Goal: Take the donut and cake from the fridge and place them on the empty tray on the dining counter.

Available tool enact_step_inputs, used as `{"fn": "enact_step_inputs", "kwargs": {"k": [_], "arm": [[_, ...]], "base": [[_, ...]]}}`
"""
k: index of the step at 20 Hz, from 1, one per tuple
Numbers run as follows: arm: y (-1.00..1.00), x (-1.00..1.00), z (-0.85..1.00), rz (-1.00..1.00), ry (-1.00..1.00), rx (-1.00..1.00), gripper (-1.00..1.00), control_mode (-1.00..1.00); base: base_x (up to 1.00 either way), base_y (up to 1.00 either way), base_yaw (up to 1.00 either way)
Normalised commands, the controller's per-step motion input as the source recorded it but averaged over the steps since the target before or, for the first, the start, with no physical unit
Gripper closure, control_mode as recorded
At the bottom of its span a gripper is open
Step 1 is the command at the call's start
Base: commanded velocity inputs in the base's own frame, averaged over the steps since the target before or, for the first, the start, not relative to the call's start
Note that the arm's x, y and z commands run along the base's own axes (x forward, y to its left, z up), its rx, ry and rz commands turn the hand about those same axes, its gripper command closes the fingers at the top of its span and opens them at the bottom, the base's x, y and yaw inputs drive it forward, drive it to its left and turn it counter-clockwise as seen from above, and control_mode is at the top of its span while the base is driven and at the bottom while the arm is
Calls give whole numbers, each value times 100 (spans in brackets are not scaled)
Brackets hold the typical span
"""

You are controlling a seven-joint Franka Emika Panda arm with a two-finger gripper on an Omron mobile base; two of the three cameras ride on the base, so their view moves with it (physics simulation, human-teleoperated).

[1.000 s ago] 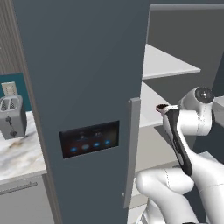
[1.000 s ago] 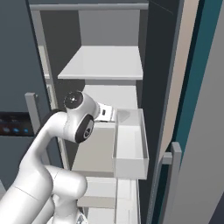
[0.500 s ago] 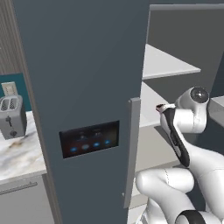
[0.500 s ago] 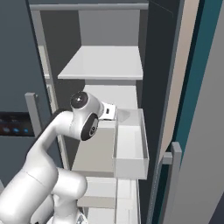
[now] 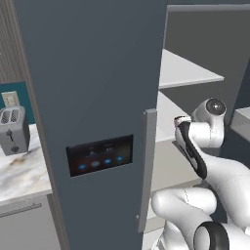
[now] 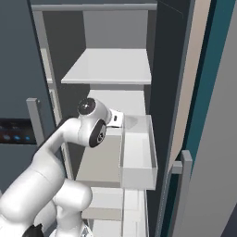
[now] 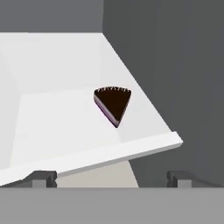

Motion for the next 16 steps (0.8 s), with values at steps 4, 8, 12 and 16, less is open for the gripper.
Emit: {"fn": "enact_step_inputs", "kwargs": {"k": [4, 8, 12, 16], "arm": [[-1, 12, -18, -4, 0, 1, -100, -100], [-2, 15, -5, -5, 0, 5, -100, -100], [-2, 19, -4, -4, 0, 6, -100, -100], [-1, 23, -10, -4, 0, 5, -100, -100]], "base": [[0, 0, 0], [0, 0, 0], [0, 0, 0], [0, 0, 0]]}}
